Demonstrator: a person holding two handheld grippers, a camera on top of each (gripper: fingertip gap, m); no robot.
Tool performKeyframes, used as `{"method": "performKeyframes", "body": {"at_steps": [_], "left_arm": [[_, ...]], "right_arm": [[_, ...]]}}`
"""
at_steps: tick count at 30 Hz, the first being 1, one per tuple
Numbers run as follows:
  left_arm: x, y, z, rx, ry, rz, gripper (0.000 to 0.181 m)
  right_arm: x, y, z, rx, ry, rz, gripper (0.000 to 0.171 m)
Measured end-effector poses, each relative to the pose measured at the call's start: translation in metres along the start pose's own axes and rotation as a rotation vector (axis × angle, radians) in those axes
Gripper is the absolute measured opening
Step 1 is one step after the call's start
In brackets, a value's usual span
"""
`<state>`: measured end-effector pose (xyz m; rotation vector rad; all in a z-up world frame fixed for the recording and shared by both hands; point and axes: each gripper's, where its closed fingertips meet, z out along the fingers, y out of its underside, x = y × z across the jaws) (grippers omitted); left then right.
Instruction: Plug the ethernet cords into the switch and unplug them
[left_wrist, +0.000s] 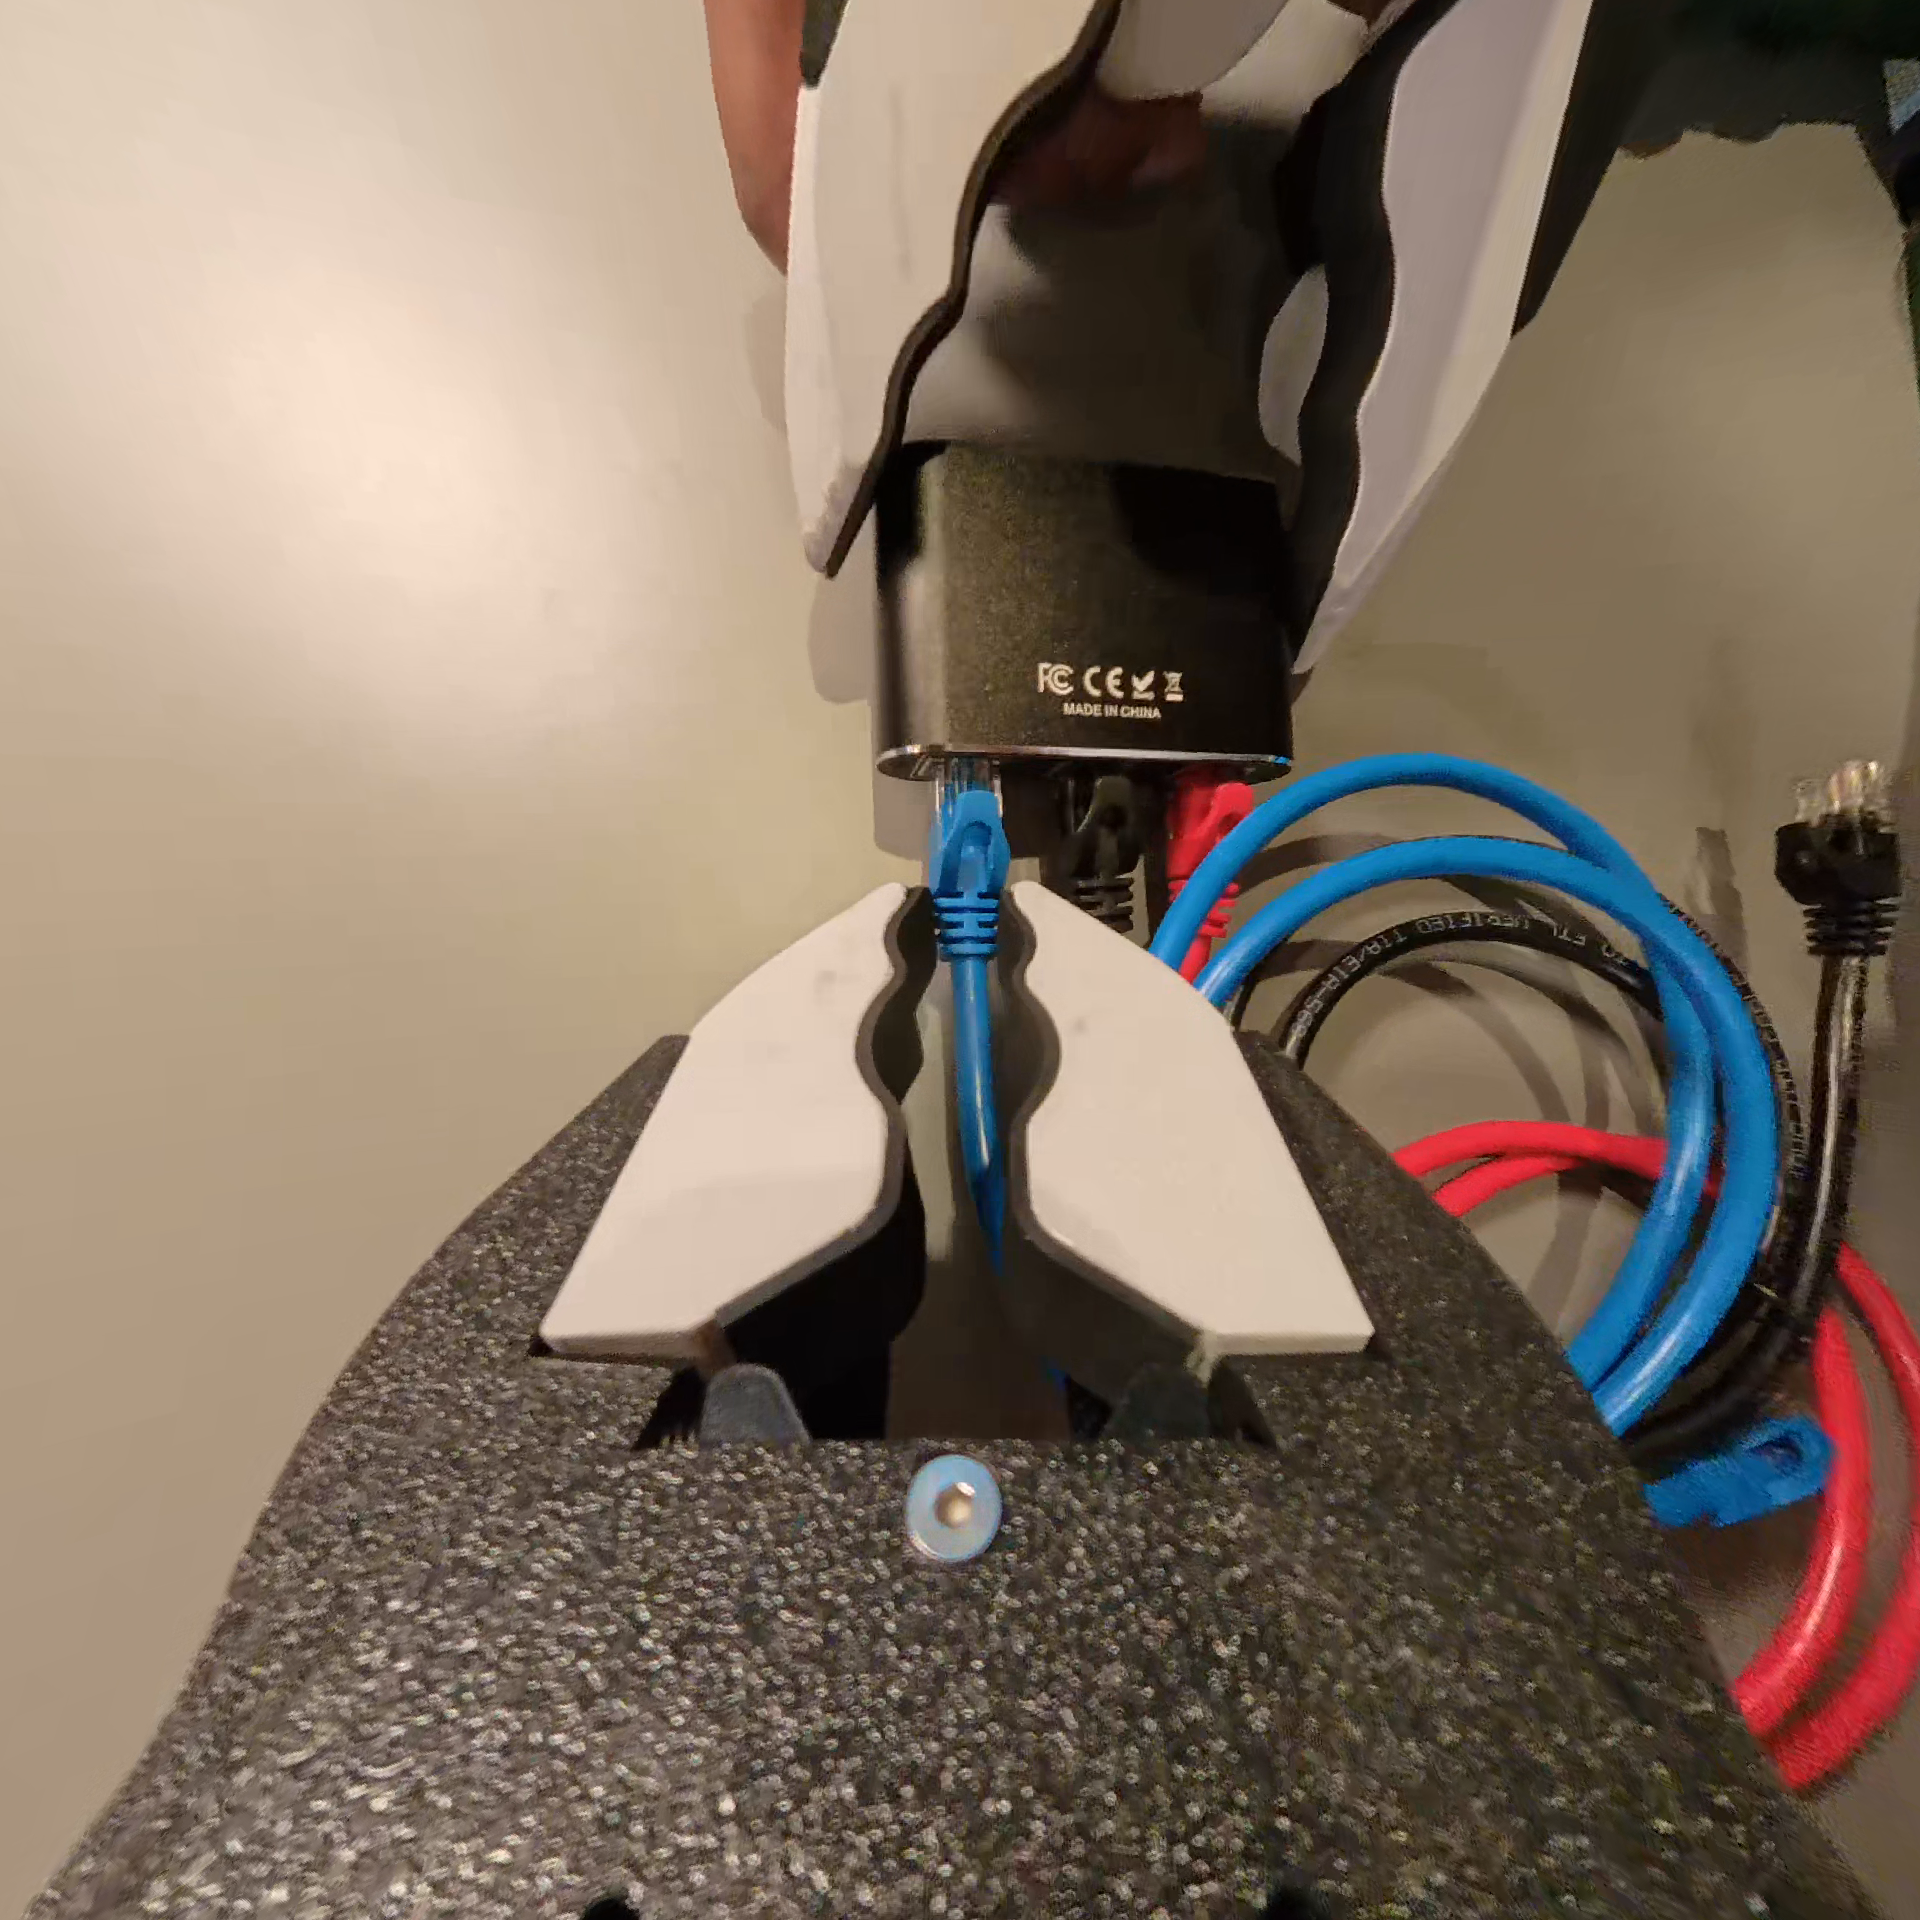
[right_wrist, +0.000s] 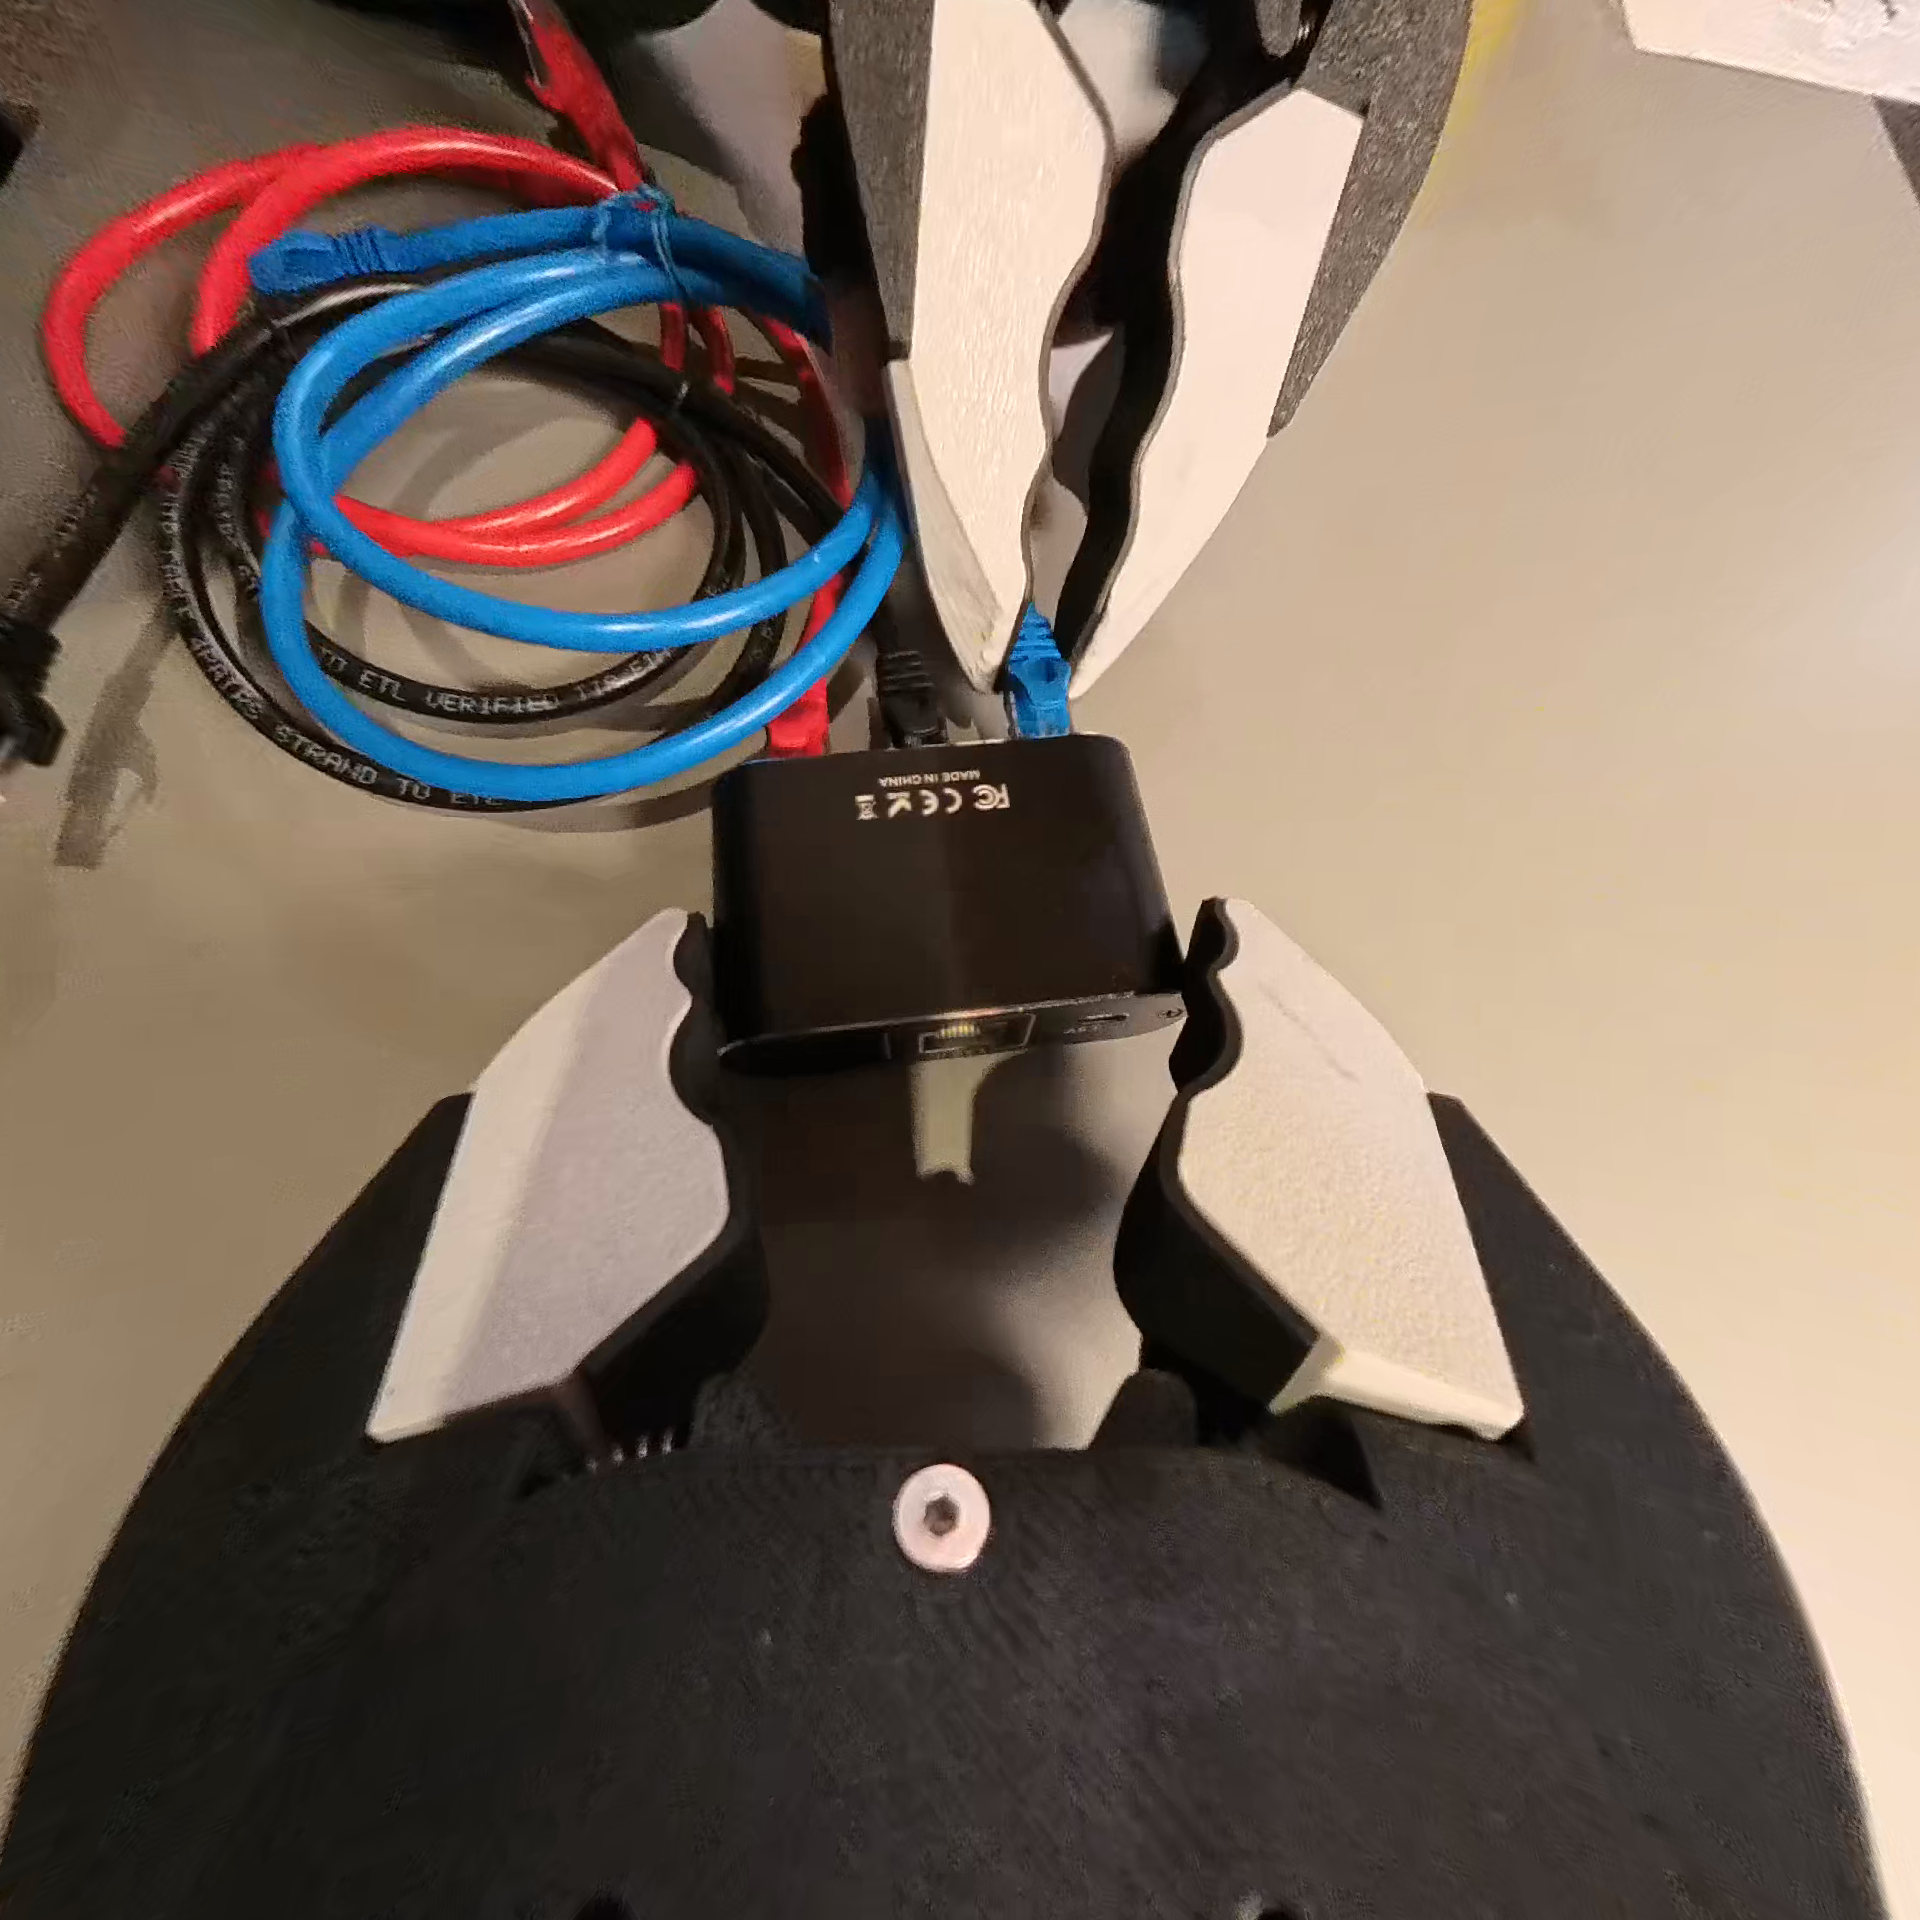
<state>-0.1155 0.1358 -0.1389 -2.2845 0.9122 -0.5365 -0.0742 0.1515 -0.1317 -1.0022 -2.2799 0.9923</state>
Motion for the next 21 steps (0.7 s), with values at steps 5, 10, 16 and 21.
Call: {"method": "performKeyframes", "body": {"at_steps": [5, 10, 16, 21], "left_arm": [[0.0, 0.0, 0.006, 0.039, 0.015, 0.009, 0.012], [-0.001, -0.005, 0.005, 0.106, 0.054, -0.002, 0.012], [0.0, -0.006, 0.006, 0.1, 0.062, 0.017, 0.012], [0.002, -0.008, 0.007, 0.113, 0.064, 0.005, 0.012]], "right_arm": [[-0.002, 0.002, 0.001, -0.004, 0.011, -0.018, 0.084], [-0.003, -0.009, -0.004, 0.054, 0.008, -0.027, 0.08], [-0.006, -0.005, -0.001, 0.031, 0.006, -0.061, 0.077], [-0.006, -0.002, -0.005, 0.016, 0.026, -0.039, 0.079]]}}
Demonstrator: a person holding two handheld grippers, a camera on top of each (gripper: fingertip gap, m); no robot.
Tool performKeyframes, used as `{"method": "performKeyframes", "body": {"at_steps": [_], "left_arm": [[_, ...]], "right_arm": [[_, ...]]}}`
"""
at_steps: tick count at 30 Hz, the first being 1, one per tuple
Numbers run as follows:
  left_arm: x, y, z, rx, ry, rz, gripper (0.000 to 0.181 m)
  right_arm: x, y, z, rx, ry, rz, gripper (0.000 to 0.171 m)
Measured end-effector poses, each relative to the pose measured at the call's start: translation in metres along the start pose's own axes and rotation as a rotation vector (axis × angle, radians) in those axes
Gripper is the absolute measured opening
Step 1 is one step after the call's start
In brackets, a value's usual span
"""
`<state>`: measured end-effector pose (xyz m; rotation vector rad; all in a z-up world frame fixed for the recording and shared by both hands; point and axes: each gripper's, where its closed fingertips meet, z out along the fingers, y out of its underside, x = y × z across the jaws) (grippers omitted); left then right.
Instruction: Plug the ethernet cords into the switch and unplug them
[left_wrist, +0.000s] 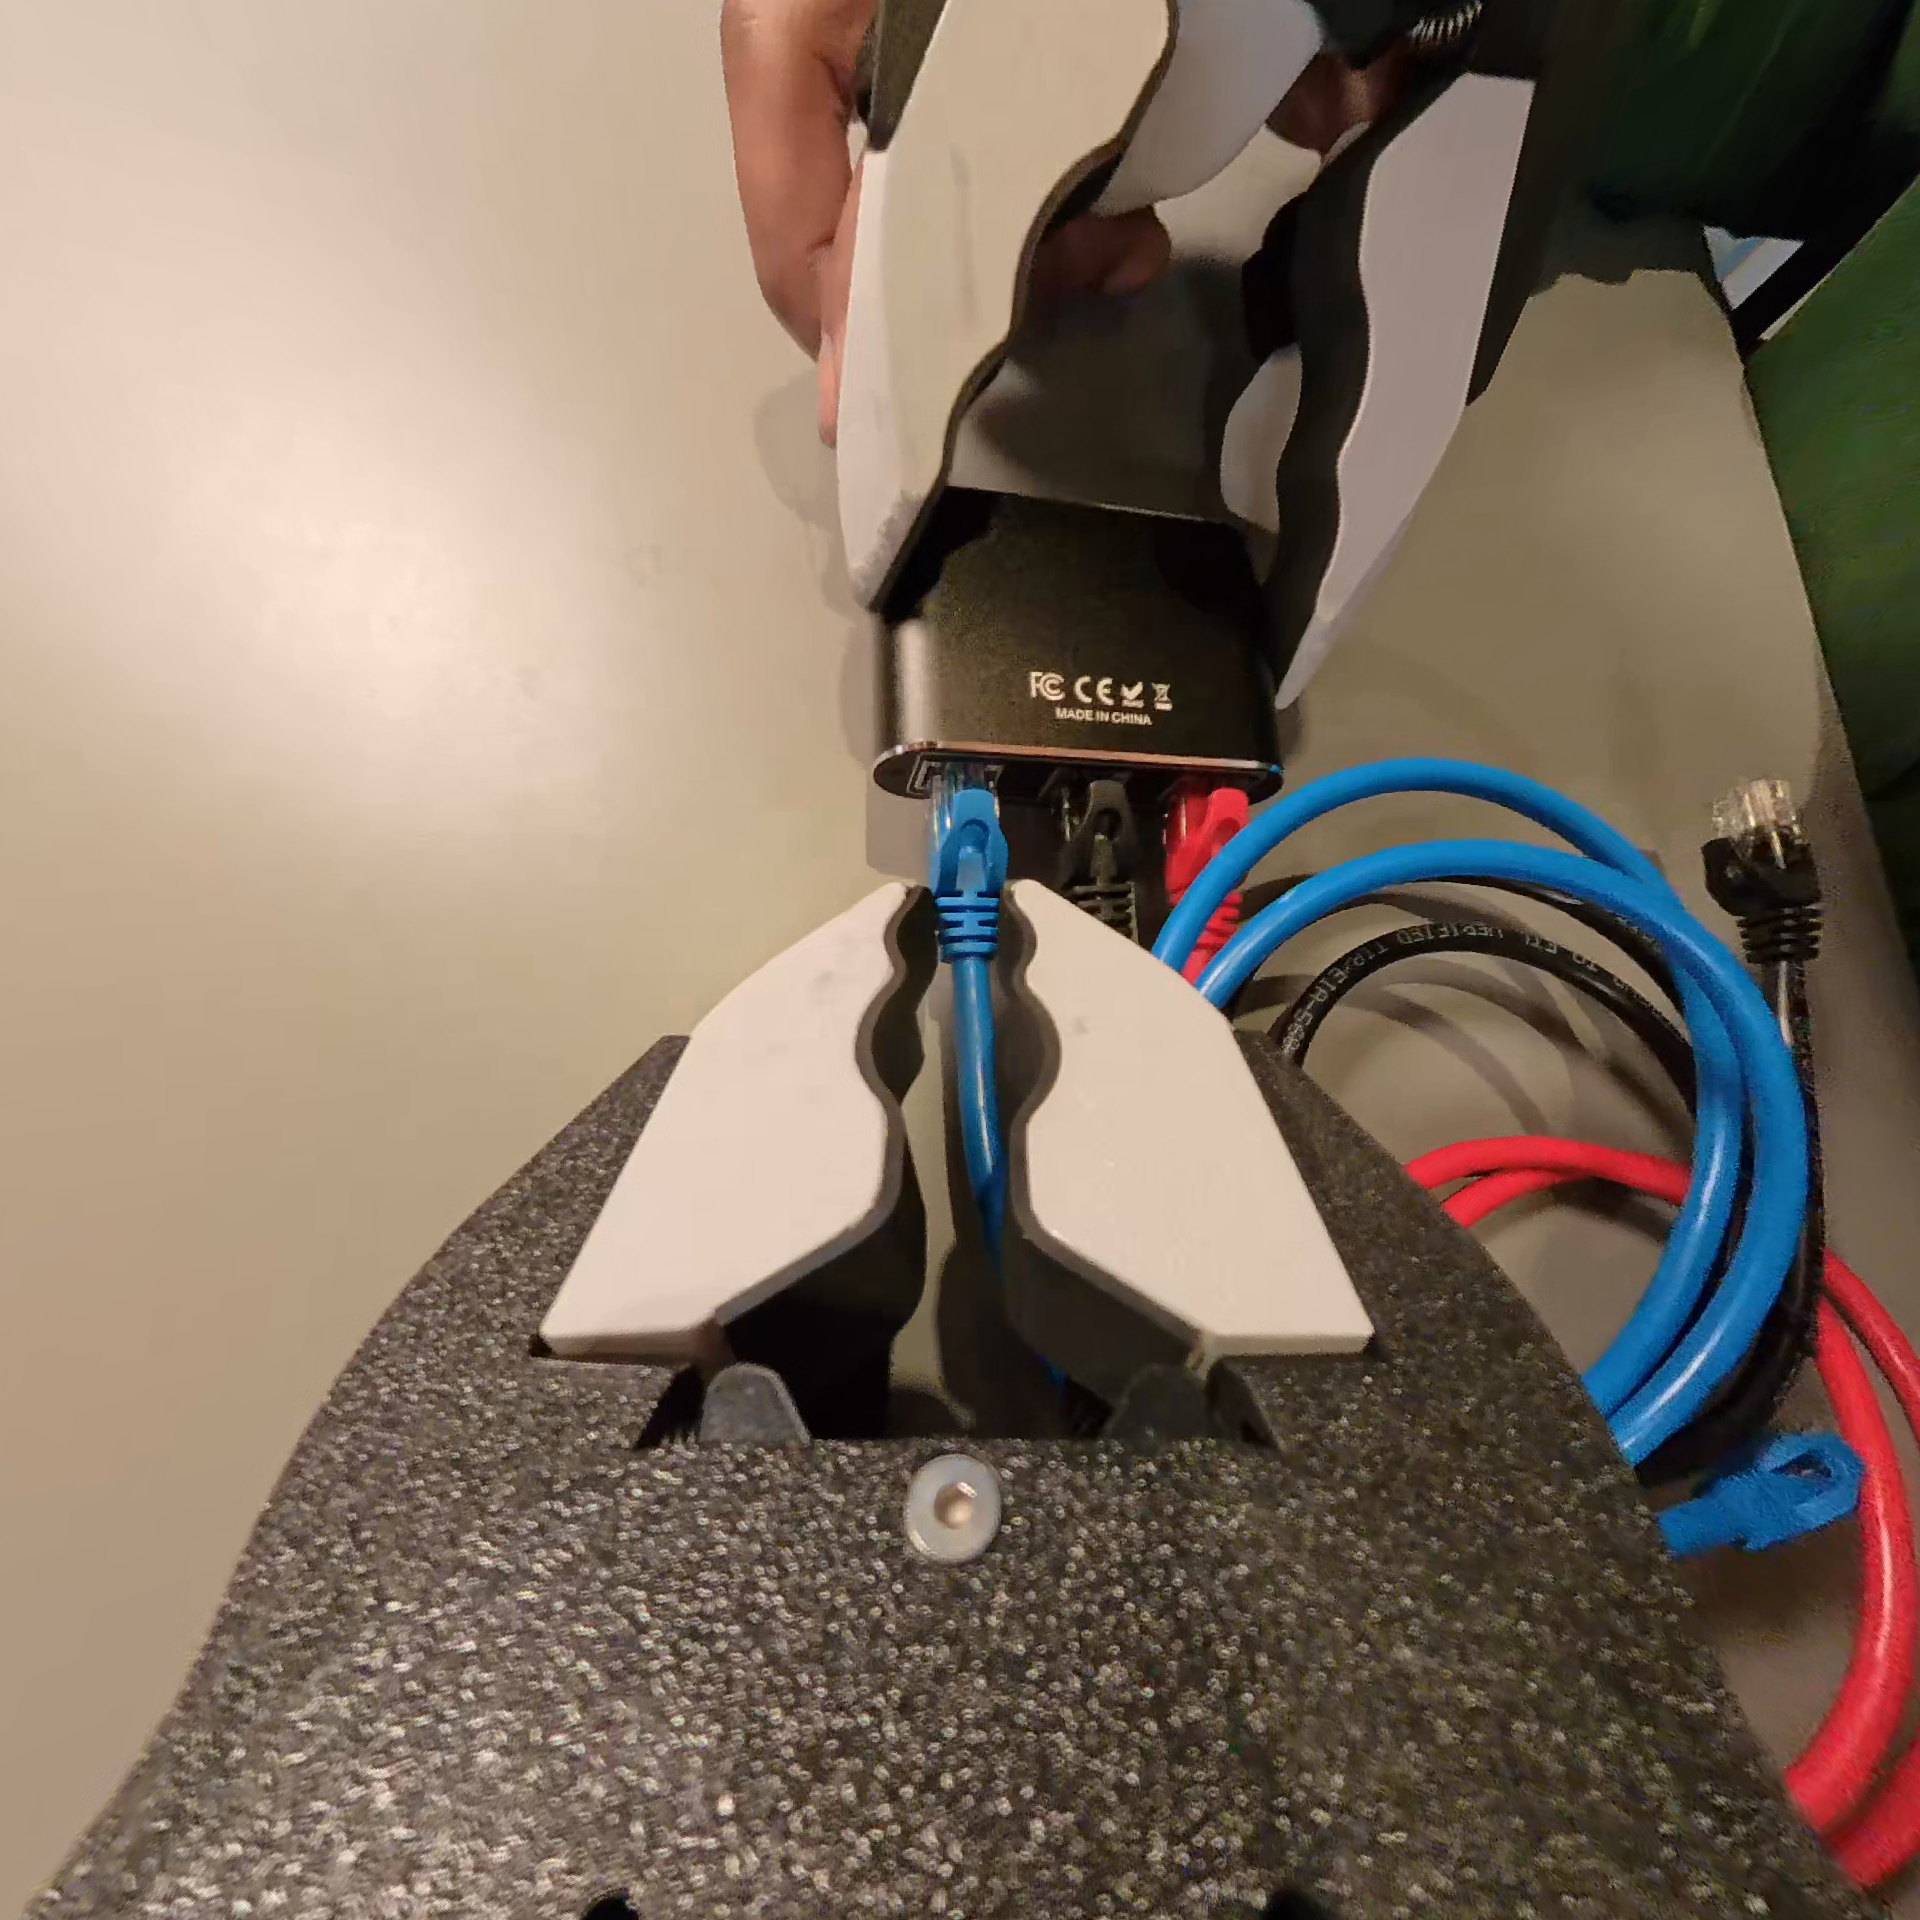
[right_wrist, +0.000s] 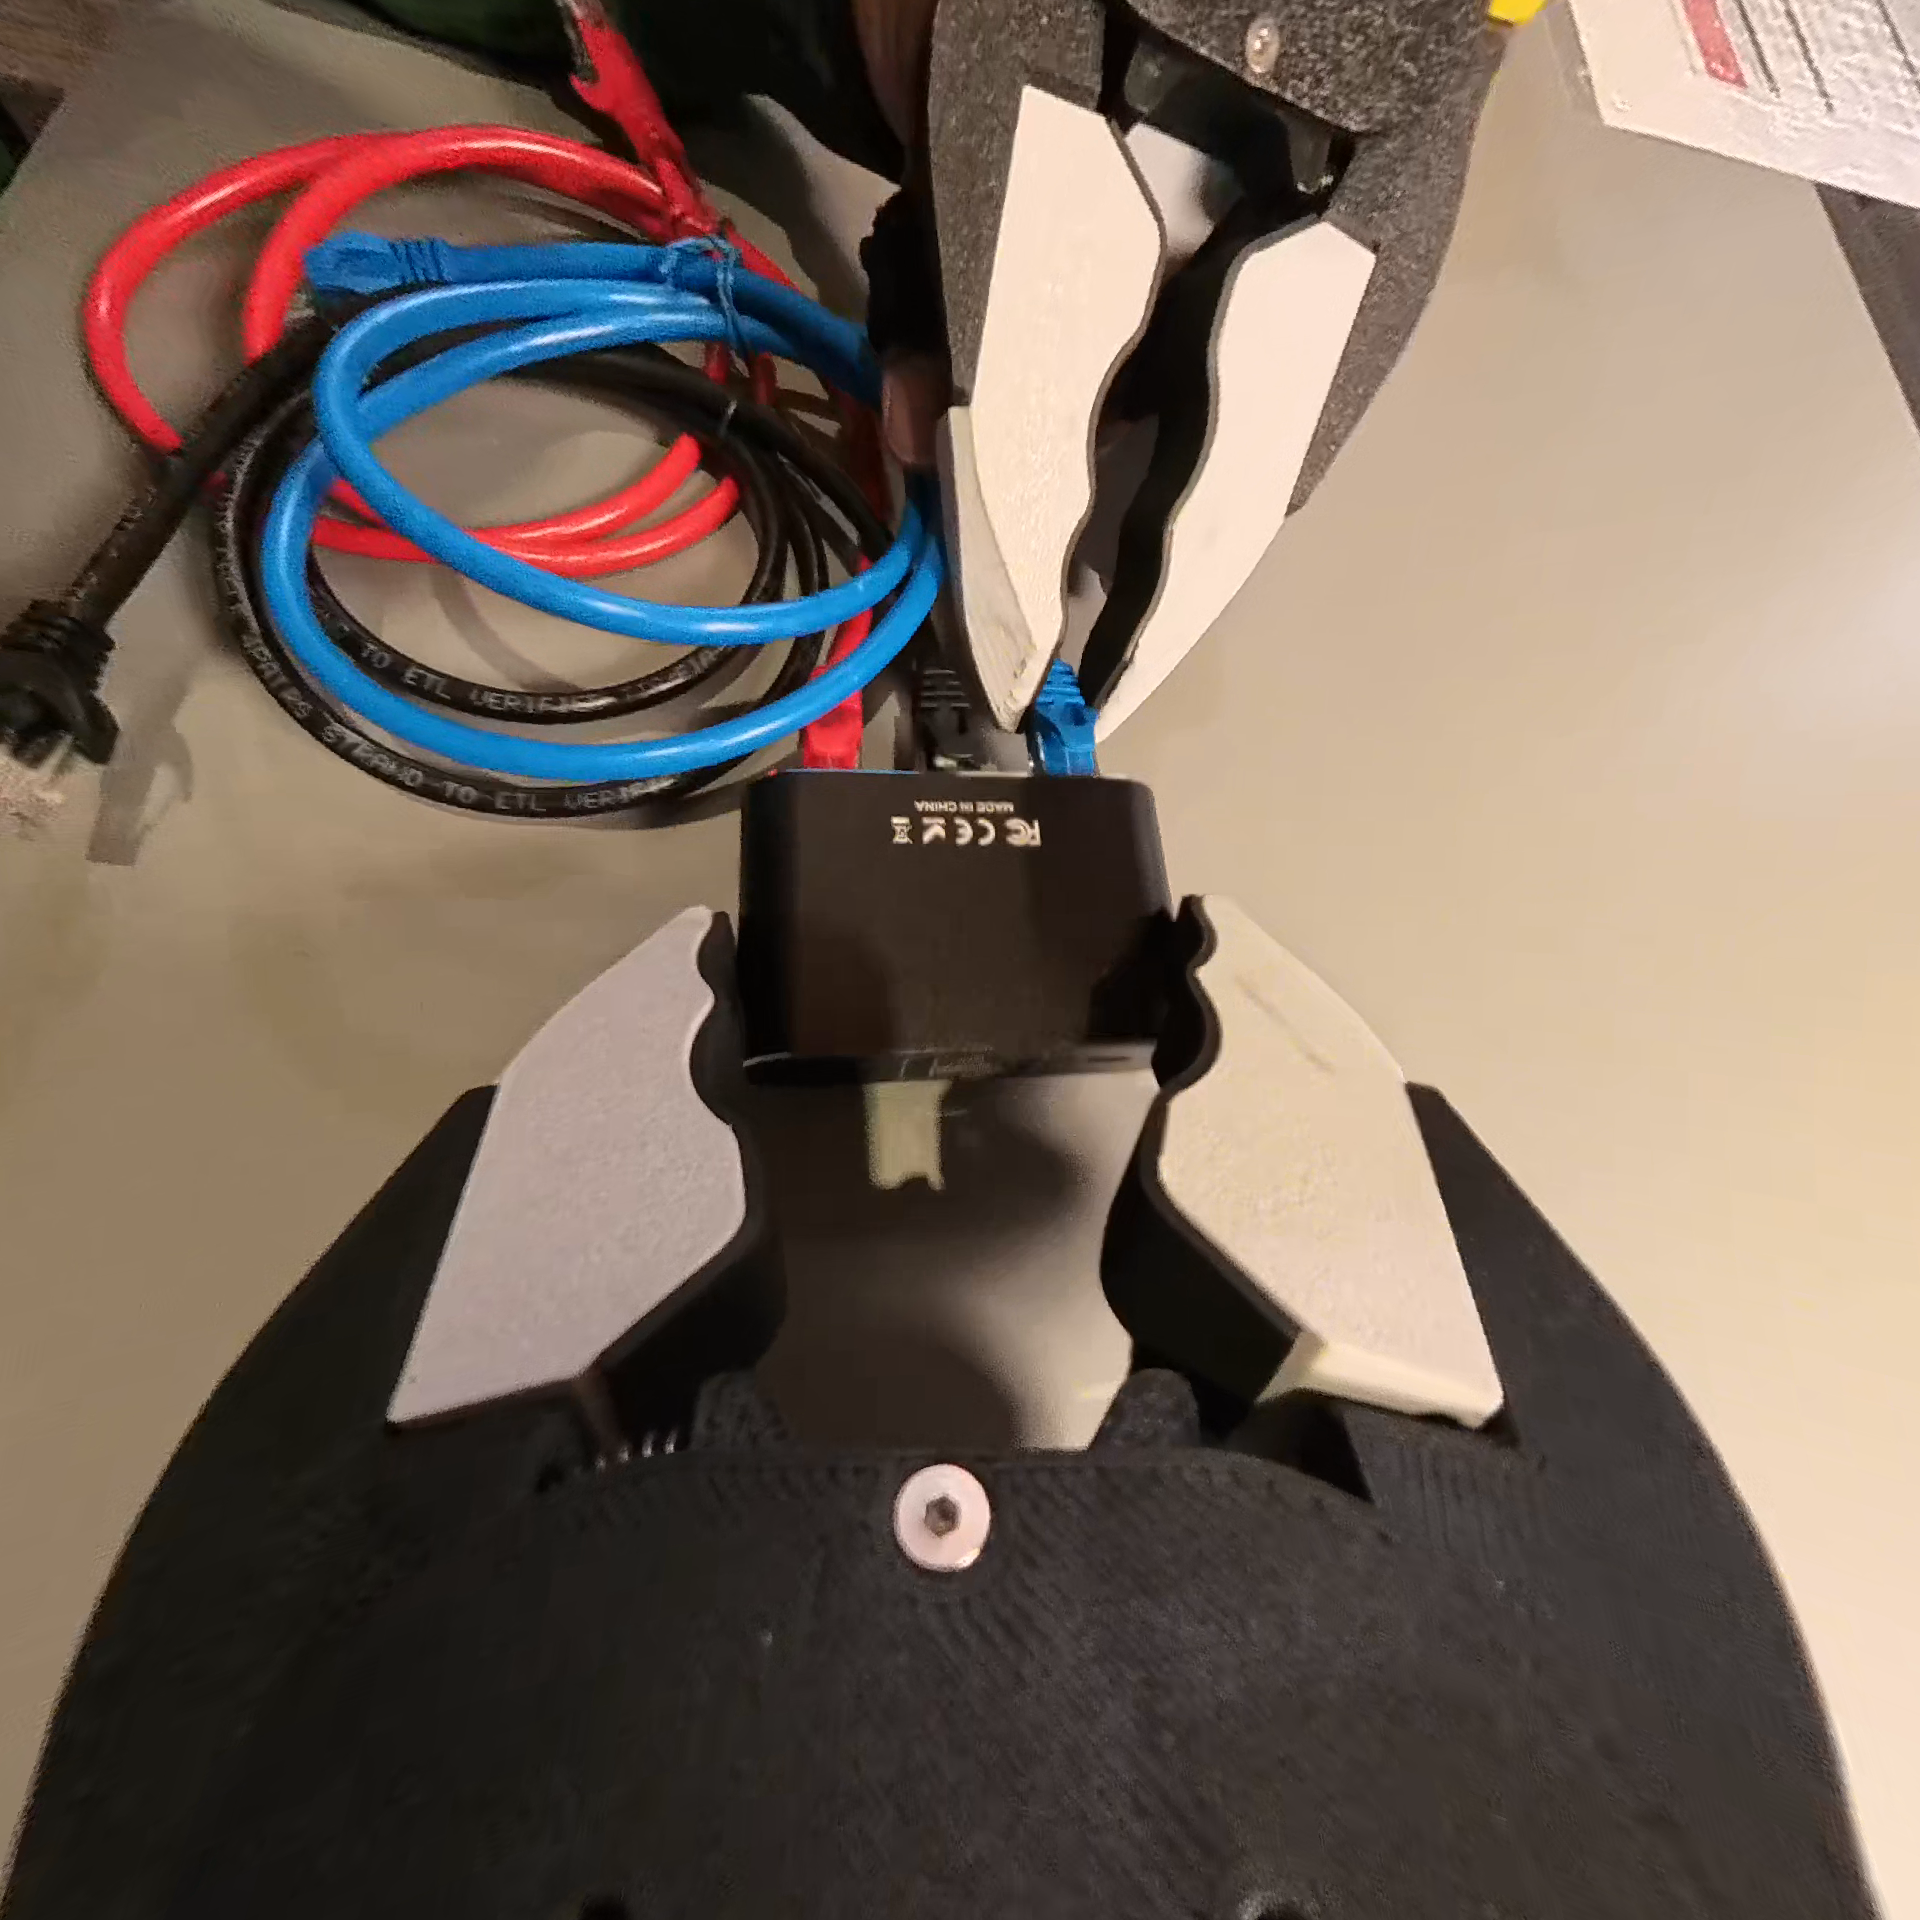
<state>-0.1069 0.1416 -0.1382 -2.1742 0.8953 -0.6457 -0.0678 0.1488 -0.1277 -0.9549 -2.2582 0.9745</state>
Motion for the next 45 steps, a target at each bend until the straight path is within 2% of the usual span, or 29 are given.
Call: {"method": "performKeyframes", "body": {"at_steps": [6, 10, 13, 22, 27, 33, 39, 45], "left_arm": [[-0.004, 0.0, -0.004, 0.02, -0.02, -0.009, 0.013], [-0.005, -0.008, -0.007, 0.053, -0.035, -0.034, 0.013], [-0.007, -0.012, -0.01, 0.045, -0.077, -0.05, 0.013], [-0.002, -0.035, -0.027, 0.068, -0.183, -0.014, 0.012], [-0.001, -0.036, -0.027, 0.084, -0.163, -0.031, 0.013], [-0.004, -0.028, -0.022, 0.051, -0.172, -0.024, 0.013], [-0.01, -0.028, -0.022, 0.135, -0.141, -0.029, 0.013], [-0.012, -0.034, -0.026, 0.203, -0.165, 0.015, 0.013]], "right_arm": [[0.01, 0.017, -0.015, -0.077, 0.083, 0.062, 0.08], [0.003, 0.021, -0.014, -0.103, 0.061, 0.101, 0.071], [0.009, 0.019, -0.015, -0.126, 0.127, 0.079, 0.064], [0.015, 0.009, -0.021, -0.096, 0.208, -0.023, 0.063], [0.013, 0.005, -0.019, -0.066, 0.191, -0.02, 0.063], [0.015, 0.012, -0.015, -0.108, 0.208, -0.032, 0.063], [0.015, 0.009, -0.033, 0.009, 0.098, 0.145, 0.065], [0.02, 0.003, -0.051, 0.214, -0.1, 0.494, 0.077]]}}
